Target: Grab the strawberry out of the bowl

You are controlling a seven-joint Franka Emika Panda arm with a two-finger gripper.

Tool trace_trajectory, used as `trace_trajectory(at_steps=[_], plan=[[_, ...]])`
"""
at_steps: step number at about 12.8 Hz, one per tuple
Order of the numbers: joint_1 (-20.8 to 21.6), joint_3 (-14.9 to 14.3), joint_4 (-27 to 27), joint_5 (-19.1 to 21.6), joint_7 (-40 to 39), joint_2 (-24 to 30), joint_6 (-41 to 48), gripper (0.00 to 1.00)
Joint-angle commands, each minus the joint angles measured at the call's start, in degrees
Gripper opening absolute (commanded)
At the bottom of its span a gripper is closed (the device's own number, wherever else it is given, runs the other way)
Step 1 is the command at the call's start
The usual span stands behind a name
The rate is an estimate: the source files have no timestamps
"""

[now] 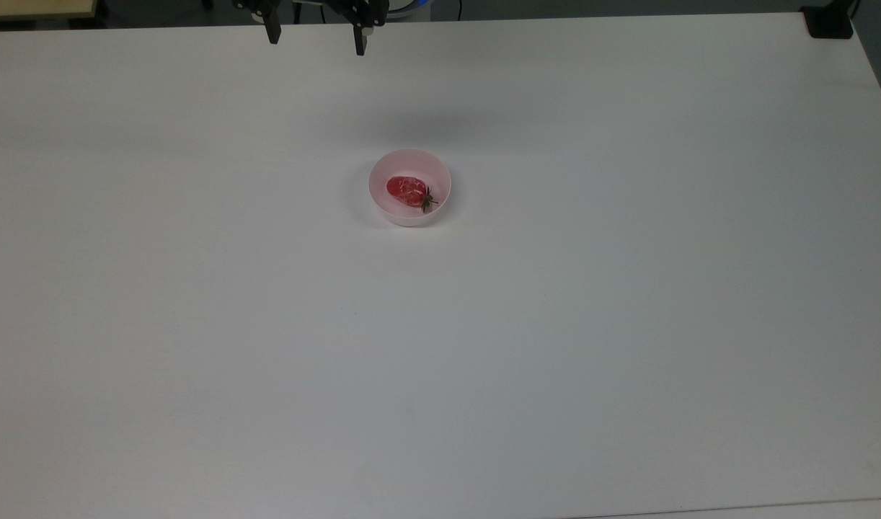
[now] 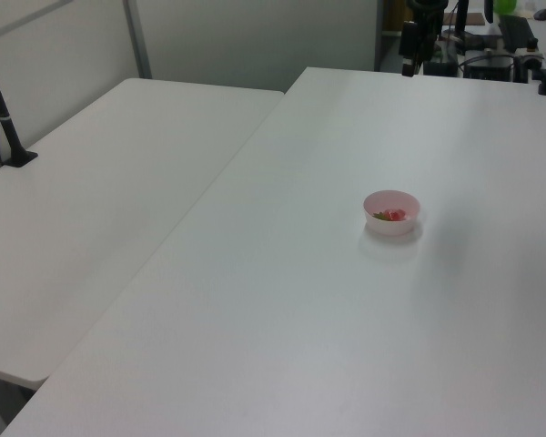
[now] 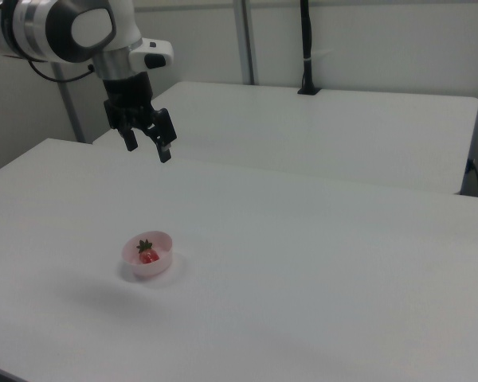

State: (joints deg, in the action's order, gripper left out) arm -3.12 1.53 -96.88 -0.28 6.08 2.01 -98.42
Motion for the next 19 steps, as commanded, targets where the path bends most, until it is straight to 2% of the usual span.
trace_trajectory(at_steps=[1, 17, 19], plan=[[1.4, -1.3, 0.2, 0.6, -1.2, -0.1, 0.2, 1.00], [1.4, -0.7, 0.1, 0.6, -1.2, 0.0, 1.7, 1.00], [1.4, -0.7, -0.1, 0.5, -4.2, 0.0, 1.8, 1.00]])
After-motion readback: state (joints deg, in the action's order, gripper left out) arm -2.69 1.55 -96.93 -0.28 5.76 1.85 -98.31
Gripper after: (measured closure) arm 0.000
